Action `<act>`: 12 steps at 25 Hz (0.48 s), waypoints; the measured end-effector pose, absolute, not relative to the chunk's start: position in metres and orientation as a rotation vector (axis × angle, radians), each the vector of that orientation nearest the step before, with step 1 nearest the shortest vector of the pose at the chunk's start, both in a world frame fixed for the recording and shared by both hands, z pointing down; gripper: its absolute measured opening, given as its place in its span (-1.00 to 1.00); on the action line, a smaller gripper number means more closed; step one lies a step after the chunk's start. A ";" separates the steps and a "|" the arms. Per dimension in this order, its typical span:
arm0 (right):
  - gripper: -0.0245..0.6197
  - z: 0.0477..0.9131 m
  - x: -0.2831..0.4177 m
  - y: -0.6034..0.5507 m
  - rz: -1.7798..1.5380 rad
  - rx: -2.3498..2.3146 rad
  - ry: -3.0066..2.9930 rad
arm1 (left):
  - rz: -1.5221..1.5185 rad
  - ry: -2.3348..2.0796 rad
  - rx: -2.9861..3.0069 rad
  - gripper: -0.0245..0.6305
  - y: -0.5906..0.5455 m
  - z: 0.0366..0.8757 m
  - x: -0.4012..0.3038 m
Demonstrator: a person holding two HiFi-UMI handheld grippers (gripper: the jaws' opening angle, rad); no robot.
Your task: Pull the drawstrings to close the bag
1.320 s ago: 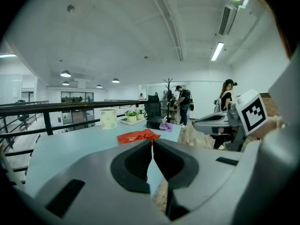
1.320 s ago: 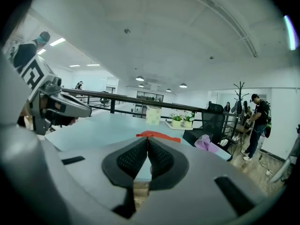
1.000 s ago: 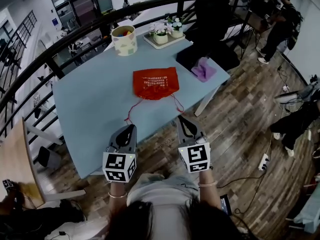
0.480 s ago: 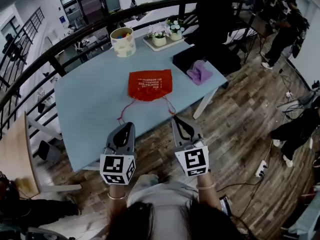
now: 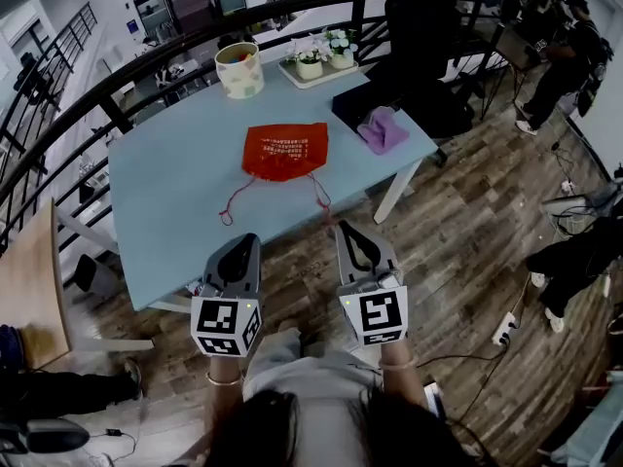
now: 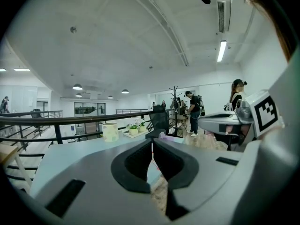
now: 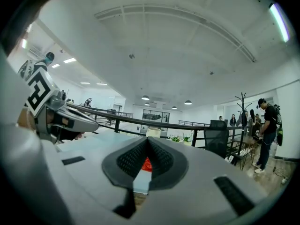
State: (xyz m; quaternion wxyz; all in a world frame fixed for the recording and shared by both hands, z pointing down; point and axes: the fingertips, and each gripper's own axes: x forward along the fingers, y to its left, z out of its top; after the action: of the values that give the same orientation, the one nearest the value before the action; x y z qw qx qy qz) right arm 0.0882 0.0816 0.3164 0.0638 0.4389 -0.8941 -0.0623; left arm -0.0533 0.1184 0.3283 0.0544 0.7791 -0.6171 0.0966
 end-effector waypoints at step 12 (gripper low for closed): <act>-0.85 0.324 0.108 0.112 -0.165 1.269 -2.739 | 0.310 -1.895 2.335 -0.86 0.154 0.333 -0.023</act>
State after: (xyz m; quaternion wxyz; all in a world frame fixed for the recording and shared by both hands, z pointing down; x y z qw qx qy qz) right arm 0.1083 0.1118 0.3242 0.0592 0.4191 -0.9044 -0.0543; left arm -0.0231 0.1543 0.3331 0.0593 0.7709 -0.6259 0.1022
